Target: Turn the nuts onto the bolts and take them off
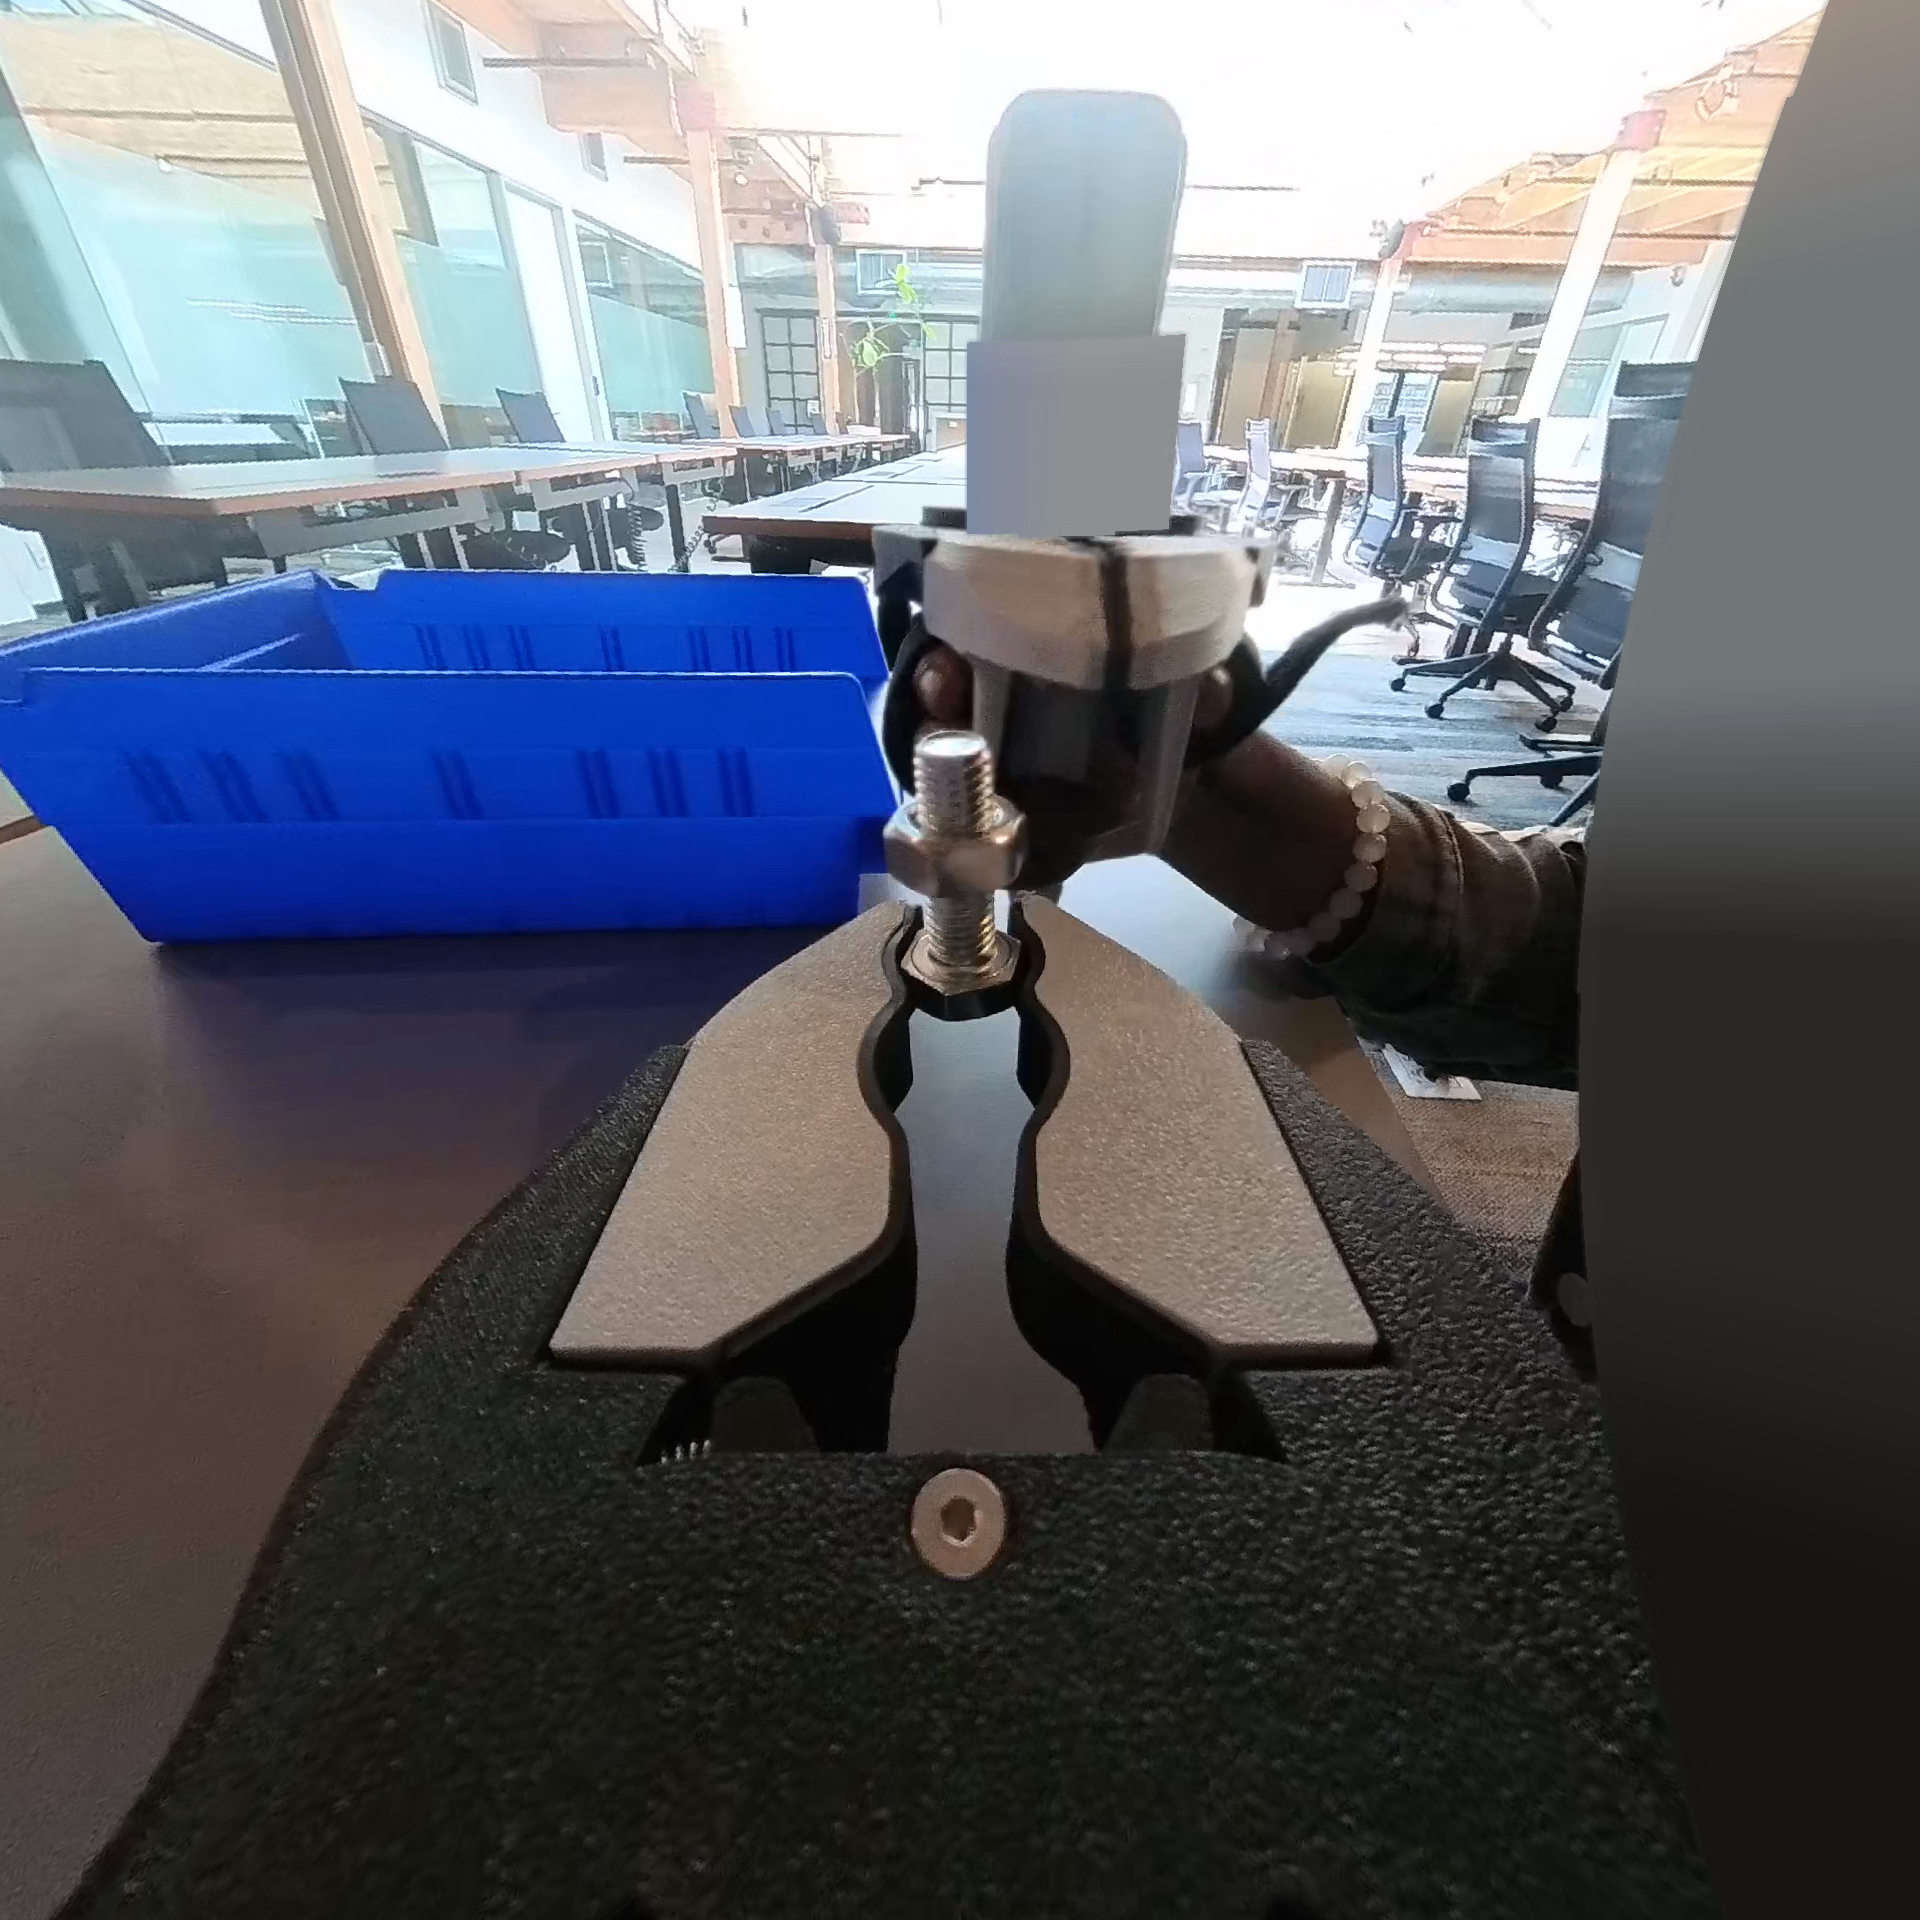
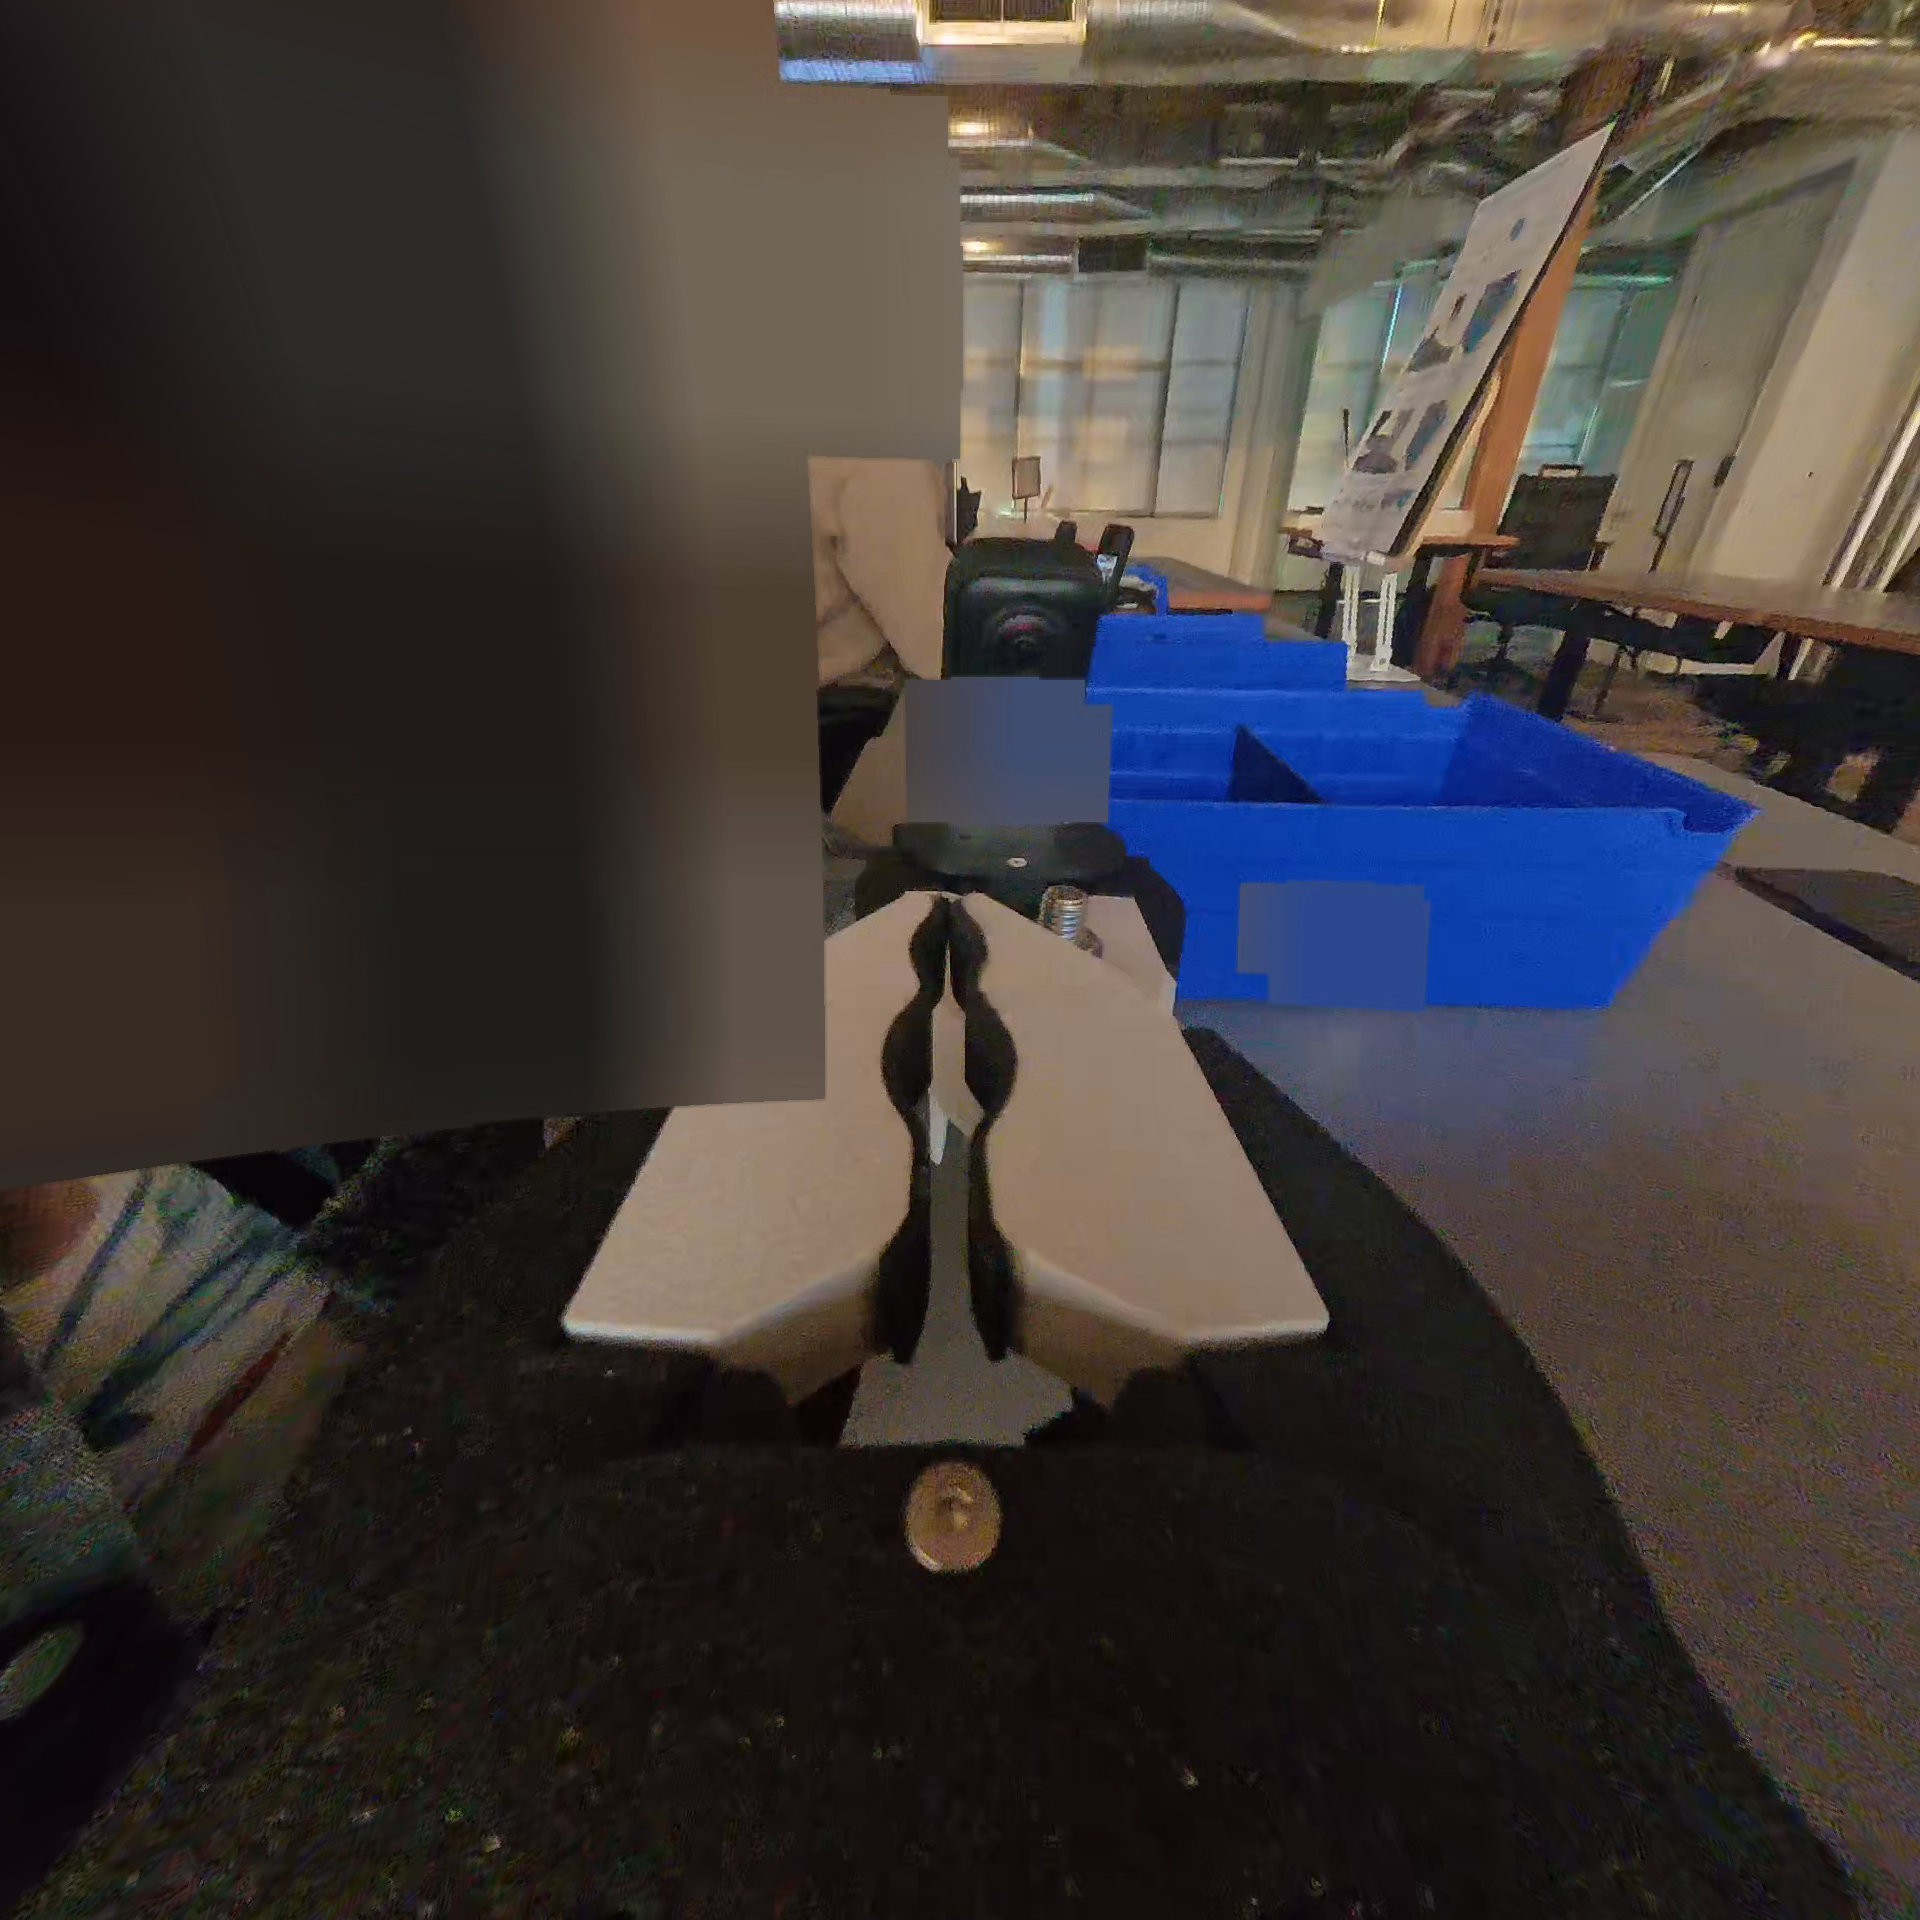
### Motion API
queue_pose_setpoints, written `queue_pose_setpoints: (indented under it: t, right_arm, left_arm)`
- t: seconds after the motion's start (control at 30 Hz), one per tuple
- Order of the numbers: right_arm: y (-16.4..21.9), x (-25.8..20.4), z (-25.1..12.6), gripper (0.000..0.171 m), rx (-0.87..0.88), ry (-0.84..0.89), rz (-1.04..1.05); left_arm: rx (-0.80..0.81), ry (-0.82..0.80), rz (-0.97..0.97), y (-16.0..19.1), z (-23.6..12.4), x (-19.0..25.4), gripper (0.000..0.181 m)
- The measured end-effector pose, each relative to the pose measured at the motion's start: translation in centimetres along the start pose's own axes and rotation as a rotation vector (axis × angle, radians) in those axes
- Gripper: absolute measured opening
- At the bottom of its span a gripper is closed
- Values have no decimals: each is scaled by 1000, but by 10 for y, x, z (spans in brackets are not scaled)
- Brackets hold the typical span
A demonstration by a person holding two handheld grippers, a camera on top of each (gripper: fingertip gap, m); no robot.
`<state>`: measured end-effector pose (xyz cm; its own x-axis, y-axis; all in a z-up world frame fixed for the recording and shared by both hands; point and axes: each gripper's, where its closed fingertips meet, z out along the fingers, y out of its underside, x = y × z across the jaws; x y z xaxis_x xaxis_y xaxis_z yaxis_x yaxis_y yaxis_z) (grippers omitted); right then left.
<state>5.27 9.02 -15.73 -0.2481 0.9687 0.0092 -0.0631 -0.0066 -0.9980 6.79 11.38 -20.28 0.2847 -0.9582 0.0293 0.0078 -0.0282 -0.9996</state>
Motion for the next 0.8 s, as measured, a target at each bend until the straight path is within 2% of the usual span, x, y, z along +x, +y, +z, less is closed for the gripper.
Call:
queue_pose_setpoints:
  t: [0.1, 0.3, 0.4, 0.8]
  right_arm:
    - [8, 5, 4, 2, -55, 48, -49]
    - [13, 18, 9, 51, -82, 123, -25]
    - [14, 15, 12, 53, -90, 110, -32]
    - [21, 17, 27, 43, -143, 120, -49]
  left_arm:
    - [-4, 2, 7, 1, 0, 1, 15]
    - [-3, 8, 8, 0, 0, 2, 16]
    - [-2, 9, 9, 0, 0, 2, 15]
    - [-2, 12, 15, 0, 0, 3, 16]
